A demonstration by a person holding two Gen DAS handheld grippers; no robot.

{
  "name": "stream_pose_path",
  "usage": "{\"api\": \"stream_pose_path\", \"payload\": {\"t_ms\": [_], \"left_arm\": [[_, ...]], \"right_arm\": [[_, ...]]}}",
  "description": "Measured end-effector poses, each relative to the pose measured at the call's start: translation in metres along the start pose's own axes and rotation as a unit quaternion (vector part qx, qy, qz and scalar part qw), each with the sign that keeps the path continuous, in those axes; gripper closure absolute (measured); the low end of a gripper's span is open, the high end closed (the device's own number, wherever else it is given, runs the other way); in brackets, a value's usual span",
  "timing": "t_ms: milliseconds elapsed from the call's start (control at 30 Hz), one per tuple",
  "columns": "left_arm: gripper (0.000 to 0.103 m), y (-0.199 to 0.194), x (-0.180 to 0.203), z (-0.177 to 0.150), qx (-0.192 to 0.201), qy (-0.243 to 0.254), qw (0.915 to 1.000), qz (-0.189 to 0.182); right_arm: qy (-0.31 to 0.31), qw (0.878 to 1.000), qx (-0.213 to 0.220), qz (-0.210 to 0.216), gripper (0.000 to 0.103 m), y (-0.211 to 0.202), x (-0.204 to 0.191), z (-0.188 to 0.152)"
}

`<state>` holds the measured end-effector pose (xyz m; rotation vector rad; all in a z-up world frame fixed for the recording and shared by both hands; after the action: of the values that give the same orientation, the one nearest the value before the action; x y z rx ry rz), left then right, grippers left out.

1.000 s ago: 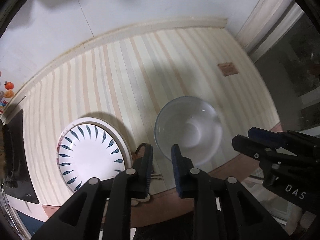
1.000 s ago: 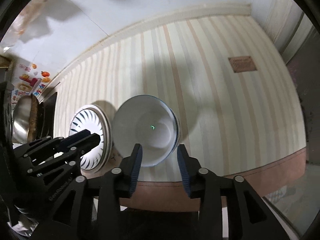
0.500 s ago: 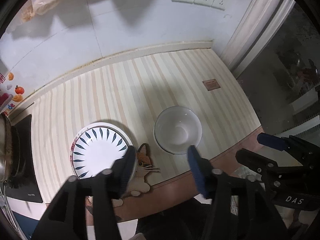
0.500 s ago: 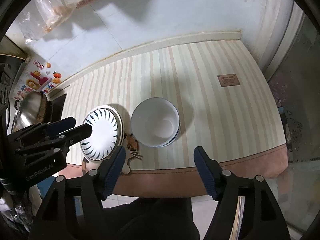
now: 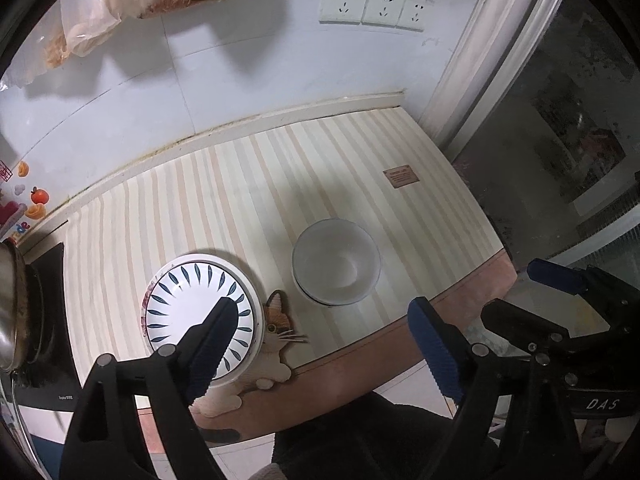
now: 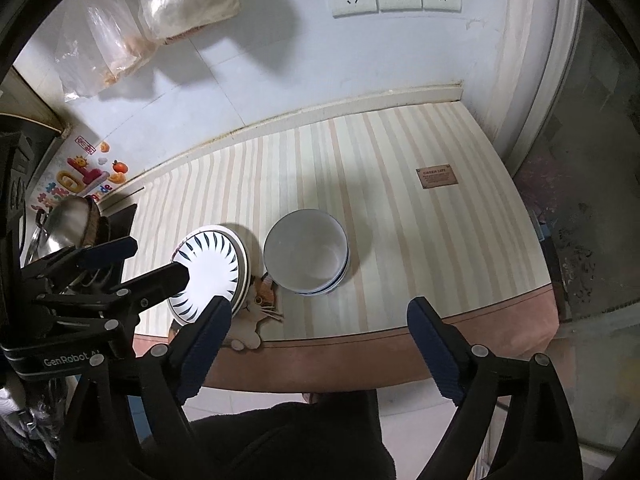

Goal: Organize plates and bowls
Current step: 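Open both grippers and lift them away from the bowl stack, then grasp the rim of the bowl stack with both grippers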

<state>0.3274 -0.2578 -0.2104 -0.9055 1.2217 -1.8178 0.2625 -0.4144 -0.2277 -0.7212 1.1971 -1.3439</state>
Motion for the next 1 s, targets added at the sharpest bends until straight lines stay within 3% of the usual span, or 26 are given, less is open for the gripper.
{"api": "stream_pose_path", "payload": {"t_ms": [200, 367, 667, 1000], "left_arm": [[0.016, 0.005, 0.001, 0.001, -0.005, -0.009, 0.9999, -0.005], [0.016, 0.041, -0.010, 0.007, -0.027, -0.034, 0.9989, -0.020], [0.016, 0.145, -0.038, 0.032, -0.097, -0.080, 0.9902, -0.061], [0.017, 0.237, -0.041, 0.039, -0.191, -0.099, 0.9719, -0.096]], "right_arm": [[0.009, 1.000, 0.004, 0.005, 0.009, 0.001, 0.007, 0.005], [0.019, 1.000, 0.002, 0.021, 0.008, 0.026, 0.017, 0.015], [0.073, 0.986, -0.068, 0.135, 0.008, 0.142, 0.035, 0.033], [0.107, 0.961, -0.147, 0.209, 0.008, 0.257, 0.048, 0.034]]}}
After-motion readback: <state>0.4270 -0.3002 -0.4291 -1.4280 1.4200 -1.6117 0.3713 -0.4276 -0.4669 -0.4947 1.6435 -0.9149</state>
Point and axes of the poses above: each gripper's, at about its wrist camera, not at the fingertips, and y roughly the way its jaws point, x to its right, z to its top, the point moved 9 cm from there along y, roughly the way its jaws point, and after that the axes turned 6 degrees about -x, right-handed, at the moved point
